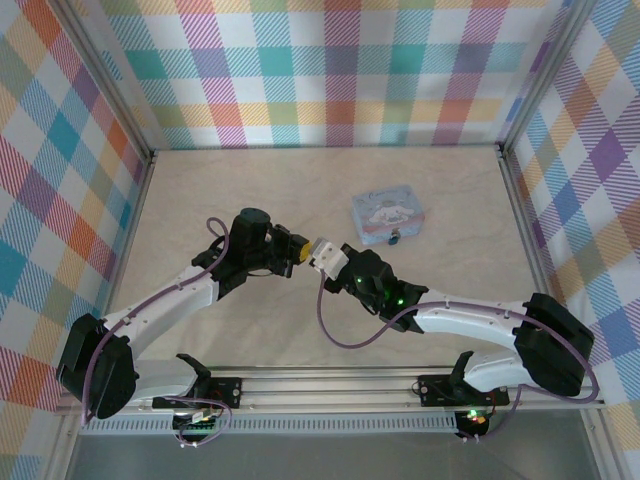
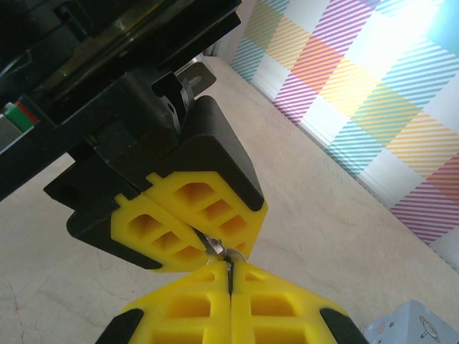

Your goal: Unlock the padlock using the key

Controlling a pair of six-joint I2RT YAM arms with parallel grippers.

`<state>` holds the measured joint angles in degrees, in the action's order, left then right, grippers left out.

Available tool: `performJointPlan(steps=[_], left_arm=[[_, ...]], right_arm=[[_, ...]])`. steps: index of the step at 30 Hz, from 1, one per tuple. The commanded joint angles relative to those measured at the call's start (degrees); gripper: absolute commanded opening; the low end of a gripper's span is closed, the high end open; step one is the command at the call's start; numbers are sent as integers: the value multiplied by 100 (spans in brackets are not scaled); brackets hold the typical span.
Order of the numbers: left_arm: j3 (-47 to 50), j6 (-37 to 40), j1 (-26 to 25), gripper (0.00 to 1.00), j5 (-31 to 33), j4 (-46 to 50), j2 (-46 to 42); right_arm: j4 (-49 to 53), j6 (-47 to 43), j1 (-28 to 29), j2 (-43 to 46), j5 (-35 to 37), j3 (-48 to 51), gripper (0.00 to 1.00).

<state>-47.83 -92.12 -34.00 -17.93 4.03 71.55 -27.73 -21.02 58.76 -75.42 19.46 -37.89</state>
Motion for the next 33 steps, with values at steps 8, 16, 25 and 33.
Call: performJointPlan(steps=[8, 16, 25, 33], left_arm=[[-317, 1176, -54, 0, 175, -10, 5], [-1071, 3834, -54, 0, 299, 574, -22], [-1314, 5806, -54, 0, -425, 567, -42], [-1132, 5939, -54, 0, -784, -91, -197]], right_arm=[[951, 742, -268, 918, -606, 243, 34], [1633, 2584, -1837, 1684, -3560, 359, 61], [257, 4810, -3177, 1380, -6738, 205, 66], [-762, 5841, -3169, 767, -7366, -88, 67]])
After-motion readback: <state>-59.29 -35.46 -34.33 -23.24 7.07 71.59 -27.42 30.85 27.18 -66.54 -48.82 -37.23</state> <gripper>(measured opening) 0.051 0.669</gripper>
